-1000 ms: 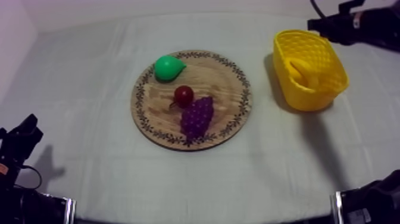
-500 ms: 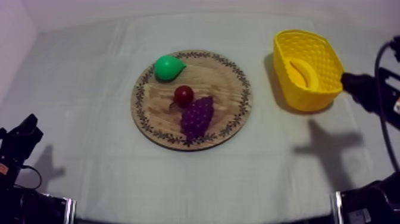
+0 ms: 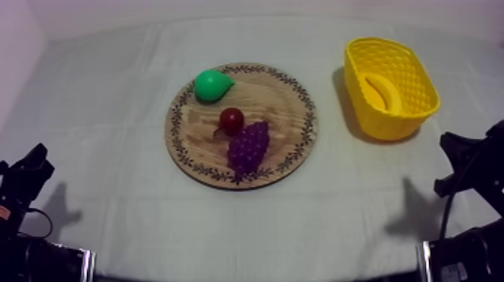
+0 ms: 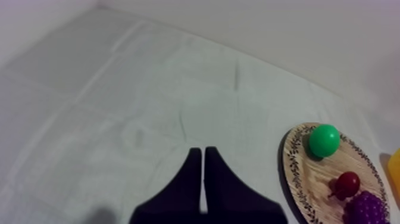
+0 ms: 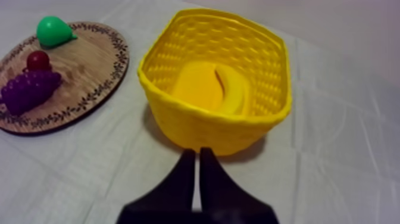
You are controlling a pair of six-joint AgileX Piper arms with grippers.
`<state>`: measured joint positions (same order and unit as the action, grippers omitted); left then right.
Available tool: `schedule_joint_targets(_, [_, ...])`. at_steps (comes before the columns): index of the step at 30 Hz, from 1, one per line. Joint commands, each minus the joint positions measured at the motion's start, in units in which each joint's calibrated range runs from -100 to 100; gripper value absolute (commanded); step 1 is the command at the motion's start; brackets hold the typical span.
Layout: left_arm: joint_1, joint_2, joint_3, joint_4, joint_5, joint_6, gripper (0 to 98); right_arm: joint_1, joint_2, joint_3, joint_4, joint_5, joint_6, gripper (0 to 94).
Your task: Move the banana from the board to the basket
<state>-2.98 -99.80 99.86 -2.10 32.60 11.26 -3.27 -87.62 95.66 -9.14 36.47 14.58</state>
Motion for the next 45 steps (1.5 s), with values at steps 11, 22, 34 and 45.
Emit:
schedule_joint_targets(11, [0.0,0.0,0.0,0.02,0.0,0.0,0.1,1.9,-7.4,2.2,3.7,3.8,-4.1,0.5])
schedule_joint_targets(22, [0.0,0.0,0.0,0.02,0.0,0.0,0.1,2.4,-8.1,3.2,6.5,3.5,-9.9,0.5])
schedule_joint_targets(34, [0.0,0.0,0.0,0.02,0.0,0.0,0.1,2.1,-8.1,3.9,7.7,1.9,-3.1,0.5])
schedule_joint_targets(45, [0.0,0.0,0.0,0.02,0.0,0.0,0.1,2.1,-8.1,3.9,7.7,1.8,-2.7,0.5])
